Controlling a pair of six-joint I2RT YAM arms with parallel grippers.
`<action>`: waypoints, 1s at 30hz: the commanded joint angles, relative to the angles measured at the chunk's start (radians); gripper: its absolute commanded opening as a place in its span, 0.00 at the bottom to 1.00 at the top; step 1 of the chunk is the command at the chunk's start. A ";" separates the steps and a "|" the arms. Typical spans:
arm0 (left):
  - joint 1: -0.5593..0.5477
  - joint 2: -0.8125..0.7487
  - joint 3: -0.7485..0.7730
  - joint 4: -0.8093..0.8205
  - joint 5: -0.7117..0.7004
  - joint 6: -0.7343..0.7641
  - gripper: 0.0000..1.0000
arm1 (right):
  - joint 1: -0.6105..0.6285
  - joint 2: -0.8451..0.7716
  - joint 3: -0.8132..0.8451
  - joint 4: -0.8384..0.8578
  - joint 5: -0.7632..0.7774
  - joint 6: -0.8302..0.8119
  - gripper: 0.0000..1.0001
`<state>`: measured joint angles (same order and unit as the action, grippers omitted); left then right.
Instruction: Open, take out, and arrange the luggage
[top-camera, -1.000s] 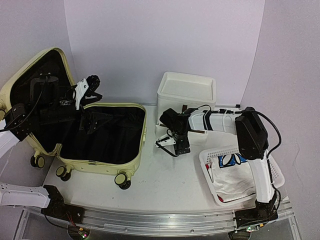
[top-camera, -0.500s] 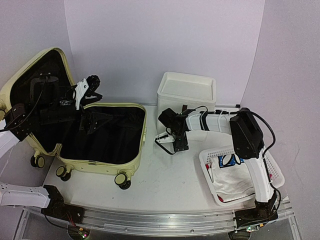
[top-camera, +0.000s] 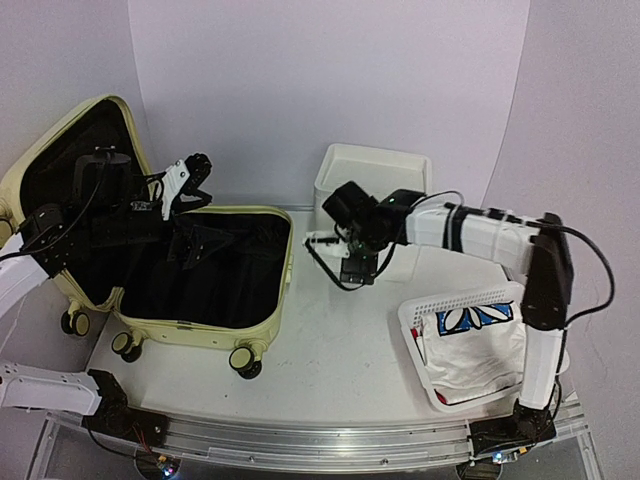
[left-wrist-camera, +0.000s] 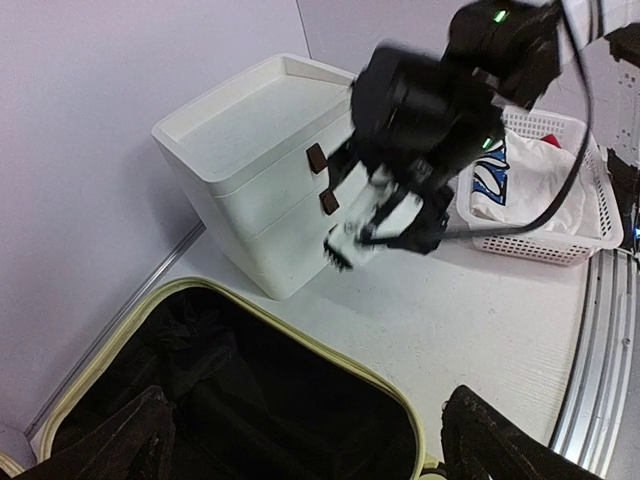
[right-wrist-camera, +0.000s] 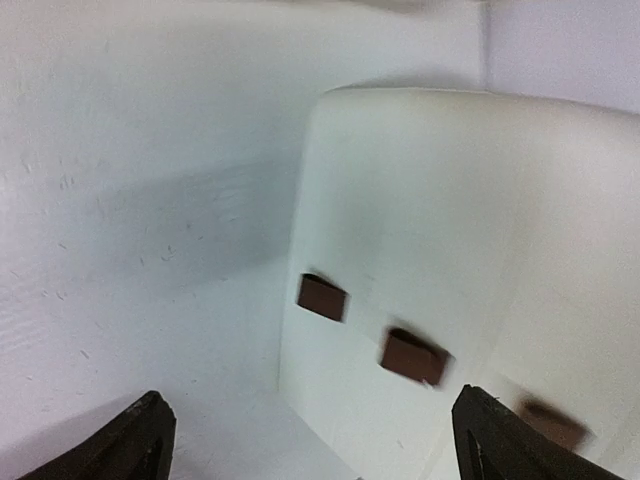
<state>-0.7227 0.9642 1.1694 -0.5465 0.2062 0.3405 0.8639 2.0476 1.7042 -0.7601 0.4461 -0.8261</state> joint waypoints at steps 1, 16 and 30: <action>0.005 0.026 0.059 0.050 0.006 -0.052 0.93 | 0.001 -0.262 -0.041 -0.031 -0.002 0.361 0.98; 0.277 0.160 0.484 -0.104 -0.104 -0.385 0.97 | -0.378 -0.739 -0.093 -0.302 -0.104 1.110 0.98; 0.282 -0.079 0.566 0.041 -0.196 -0.290 0.97 | -0.381 -1.131 0.080 -0.324 -0.126 0.873 0.98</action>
<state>-0.4419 0.9646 1.7512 -0.5926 0.0307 0.0109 0.4866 0.9440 1.7691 -1.0924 0.3756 0.1005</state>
